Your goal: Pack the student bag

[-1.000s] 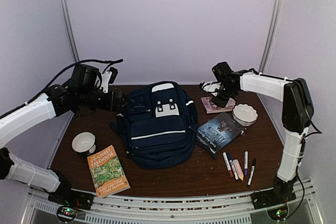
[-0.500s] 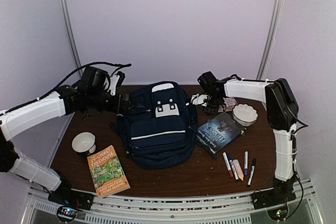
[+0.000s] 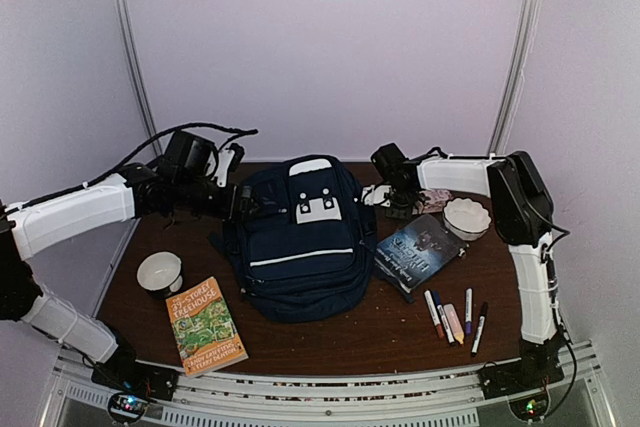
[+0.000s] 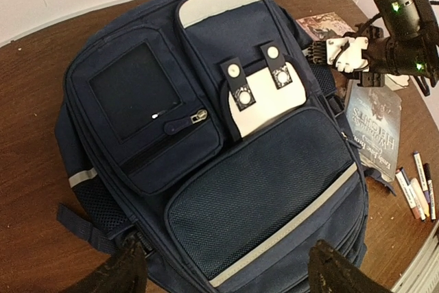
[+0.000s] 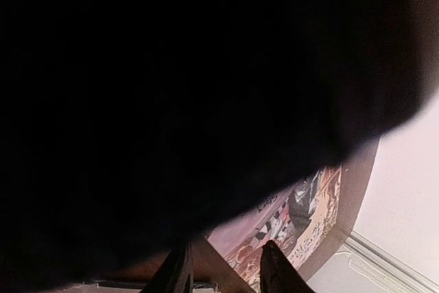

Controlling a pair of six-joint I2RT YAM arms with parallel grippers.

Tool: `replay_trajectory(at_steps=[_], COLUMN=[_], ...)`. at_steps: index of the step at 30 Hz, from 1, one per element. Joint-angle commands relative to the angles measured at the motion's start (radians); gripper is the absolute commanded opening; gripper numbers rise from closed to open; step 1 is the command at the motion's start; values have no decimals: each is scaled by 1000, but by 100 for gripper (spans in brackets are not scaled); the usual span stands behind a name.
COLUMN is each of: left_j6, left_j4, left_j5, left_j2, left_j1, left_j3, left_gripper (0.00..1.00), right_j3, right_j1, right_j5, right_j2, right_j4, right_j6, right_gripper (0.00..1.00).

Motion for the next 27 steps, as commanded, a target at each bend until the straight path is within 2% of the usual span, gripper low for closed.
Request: replay_trajectory(at_steps=[1, 10, 20, 27], left_j6=[8, 2, 0, -3], left_j4=[54, 53, 53, 53], left_j5=[13, 17, 33, 36], left_j2=[18, 43, 60, 61], left_j1=[-4, -4, -5, -5], left_j3=[35, 47, 55, 54], left_gripper=[83, 83, 83, 83], right_j3=[51, 96, 65, 70], right_j1=[-10, -31, -35, -42], right_j5=[49, 43, -130, -114], right_j2=[35, 59, -4, 19], right_j4=[50, 45, -86, -92], right_j6=[-18, -24, -24, -39], right_gripper=[32, 27, 29, 28])
